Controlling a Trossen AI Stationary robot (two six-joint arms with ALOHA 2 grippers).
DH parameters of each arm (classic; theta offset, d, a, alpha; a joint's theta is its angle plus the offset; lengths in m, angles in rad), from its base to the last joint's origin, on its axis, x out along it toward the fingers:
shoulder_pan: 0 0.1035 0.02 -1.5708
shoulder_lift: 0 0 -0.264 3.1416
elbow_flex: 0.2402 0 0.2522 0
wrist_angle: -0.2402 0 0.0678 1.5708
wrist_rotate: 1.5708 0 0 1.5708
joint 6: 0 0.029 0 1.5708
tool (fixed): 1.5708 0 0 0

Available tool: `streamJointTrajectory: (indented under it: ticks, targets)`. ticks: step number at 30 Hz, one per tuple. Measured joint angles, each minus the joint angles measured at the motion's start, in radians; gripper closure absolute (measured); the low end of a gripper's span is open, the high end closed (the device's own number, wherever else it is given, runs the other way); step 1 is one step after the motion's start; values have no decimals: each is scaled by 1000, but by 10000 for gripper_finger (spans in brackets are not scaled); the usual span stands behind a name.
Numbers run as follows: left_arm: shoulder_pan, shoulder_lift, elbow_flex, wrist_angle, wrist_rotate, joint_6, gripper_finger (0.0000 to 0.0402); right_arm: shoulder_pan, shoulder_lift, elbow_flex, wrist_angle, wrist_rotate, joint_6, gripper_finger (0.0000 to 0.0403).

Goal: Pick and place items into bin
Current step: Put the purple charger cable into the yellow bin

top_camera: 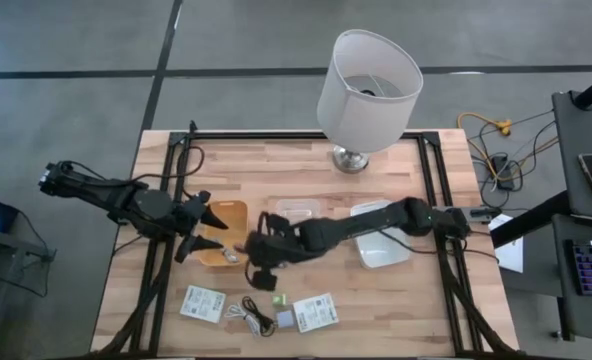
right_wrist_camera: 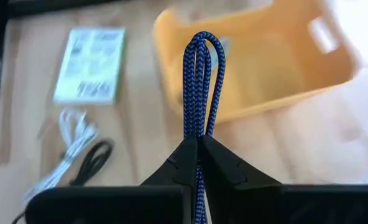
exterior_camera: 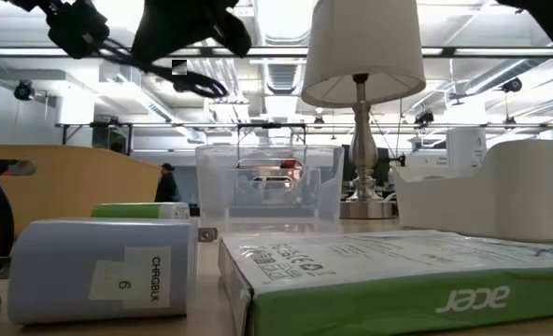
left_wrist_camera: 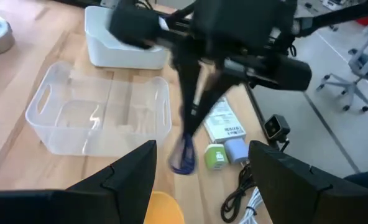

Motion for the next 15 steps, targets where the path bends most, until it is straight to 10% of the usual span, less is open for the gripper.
streamJointTrajectory:
  ticks: [15]
  targets:
    - [0,54,-6,-75,-31,186,161,-68,2,34,100,-23,-71,395]
